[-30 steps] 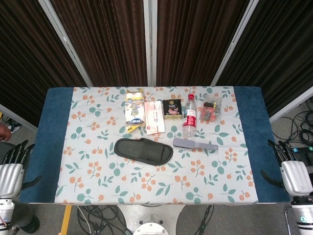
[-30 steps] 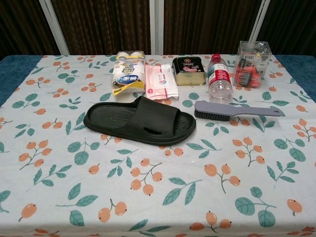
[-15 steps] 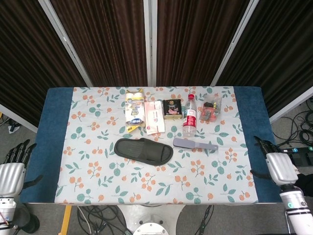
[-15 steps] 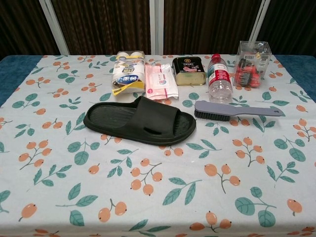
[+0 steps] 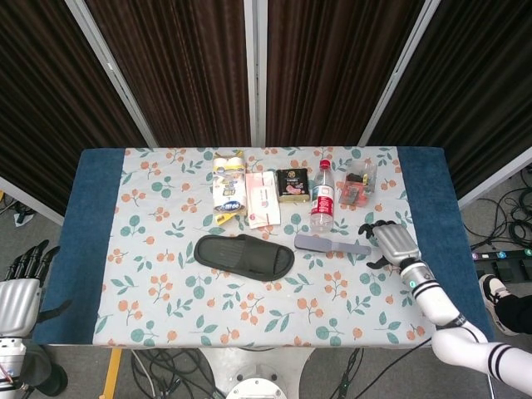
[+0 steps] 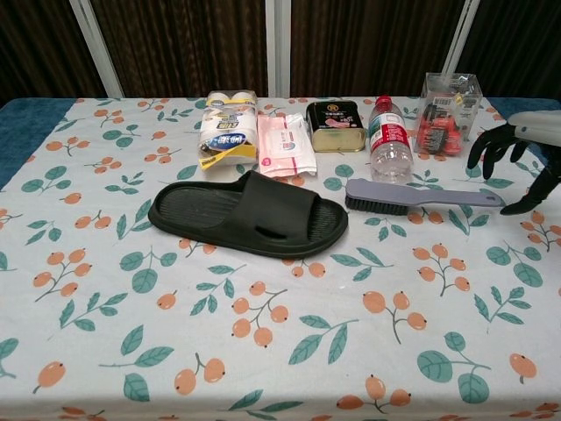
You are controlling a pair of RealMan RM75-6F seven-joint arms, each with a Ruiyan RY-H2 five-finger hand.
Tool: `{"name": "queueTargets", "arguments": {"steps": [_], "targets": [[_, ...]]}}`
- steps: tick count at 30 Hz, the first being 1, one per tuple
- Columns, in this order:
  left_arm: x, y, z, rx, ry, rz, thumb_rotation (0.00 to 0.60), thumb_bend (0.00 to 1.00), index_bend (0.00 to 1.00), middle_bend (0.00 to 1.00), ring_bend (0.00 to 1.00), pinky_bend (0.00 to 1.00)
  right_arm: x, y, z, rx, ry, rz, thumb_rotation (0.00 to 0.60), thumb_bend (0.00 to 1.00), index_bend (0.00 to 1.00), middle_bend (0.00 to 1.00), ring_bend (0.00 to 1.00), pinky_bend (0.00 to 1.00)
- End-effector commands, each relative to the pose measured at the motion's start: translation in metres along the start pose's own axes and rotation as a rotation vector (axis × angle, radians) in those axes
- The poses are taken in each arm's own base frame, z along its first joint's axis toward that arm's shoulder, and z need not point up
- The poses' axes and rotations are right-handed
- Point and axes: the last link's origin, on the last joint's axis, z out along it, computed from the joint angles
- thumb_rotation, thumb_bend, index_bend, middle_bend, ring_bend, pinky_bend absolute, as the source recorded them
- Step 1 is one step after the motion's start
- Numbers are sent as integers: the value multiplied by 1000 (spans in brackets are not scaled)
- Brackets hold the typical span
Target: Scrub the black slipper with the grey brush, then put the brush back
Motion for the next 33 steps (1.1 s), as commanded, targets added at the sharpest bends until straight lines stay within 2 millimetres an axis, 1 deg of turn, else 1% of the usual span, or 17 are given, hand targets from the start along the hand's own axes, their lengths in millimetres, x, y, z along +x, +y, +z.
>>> {"name": "queueTargets", "arguments": {"steps": [1,8,14,18,23,29,33], "targets": [[-1,-1,0,3,-5,-1,600,165,164,144,96,134,-5,-12,16,3,-43,-17,600,26,360,408,263,290],[-3,-2,0,7,-9,-5,600,165,164,144,96,134,-12,-25,26,11,-99,-29,600,27,391,441,306,355],[-6,-5,-1,14,-17,-8,600,165,164,144,96,134,-17,-32,33,11,-139,-27,600,29,414,467,332,376],[-6,-5,-1,19,-15,-11,600,165,164,144,96,133,-18,-37,36,14,-154,7,600,32,440,491,378,445],[-6,-7,-3,28,-11,-14,600,165,163,144,96,134,-16,-41,39,19,-184,68,600,42,478,503,458,573],[-7,-10,-7,39,-16,-22,600,165,164,144,96,134,-15,-43,43,20,-206,111,600,53,515,549,520,658],[-8,-10,-8,42,-17,-27,600,166,165,144,96,134,-13,-45,47,20,-211,133,600,65,559,598,575,729]]}}
